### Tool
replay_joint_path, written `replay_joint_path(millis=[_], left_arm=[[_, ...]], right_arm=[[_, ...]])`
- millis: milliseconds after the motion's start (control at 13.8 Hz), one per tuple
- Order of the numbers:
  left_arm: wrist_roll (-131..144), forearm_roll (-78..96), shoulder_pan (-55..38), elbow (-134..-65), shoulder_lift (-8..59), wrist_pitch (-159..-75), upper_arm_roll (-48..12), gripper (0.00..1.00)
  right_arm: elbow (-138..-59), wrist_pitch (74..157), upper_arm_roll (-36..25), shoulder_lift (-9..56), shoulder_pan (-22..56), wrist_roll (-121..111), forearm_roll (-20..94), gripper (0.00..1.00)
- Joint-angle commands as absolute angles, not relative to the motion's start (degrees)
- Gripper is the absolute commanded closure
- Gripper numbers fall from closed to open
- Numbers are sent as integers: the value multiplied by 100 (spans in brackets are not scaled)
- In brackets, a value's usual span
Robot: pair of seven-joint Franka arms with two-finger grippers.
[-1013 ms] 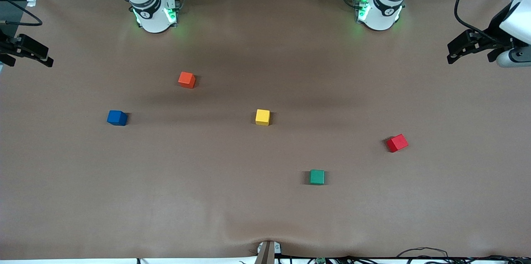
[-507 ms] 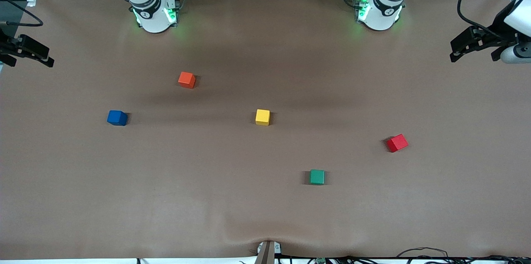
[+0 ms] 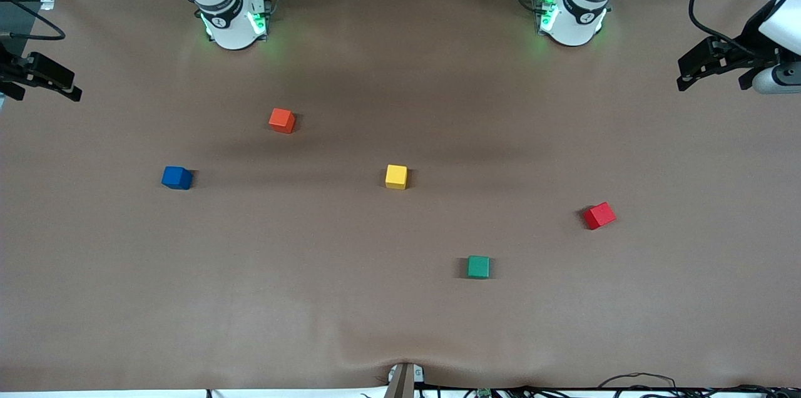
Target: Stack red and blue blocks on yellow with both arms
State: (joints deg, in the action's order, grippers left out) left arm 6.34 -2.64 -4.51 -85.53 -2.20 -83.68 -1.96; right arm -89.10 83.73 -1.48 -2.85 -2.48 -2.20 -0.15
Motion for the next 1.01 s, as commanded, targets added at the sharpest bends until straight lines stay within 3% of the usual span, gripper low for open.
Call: replay_joint_path(millis=[0,941], left_arm=[[527,-193,-431,-8534,-281,-8271,-202,0],[483,-193,-431,-8640,-299,-8262,-193,0]], right_arm=[[-9018,8367,-167,-413,-237,-158,70,0],[-9018,8367,-167,-413,-246,-158,70,0]])
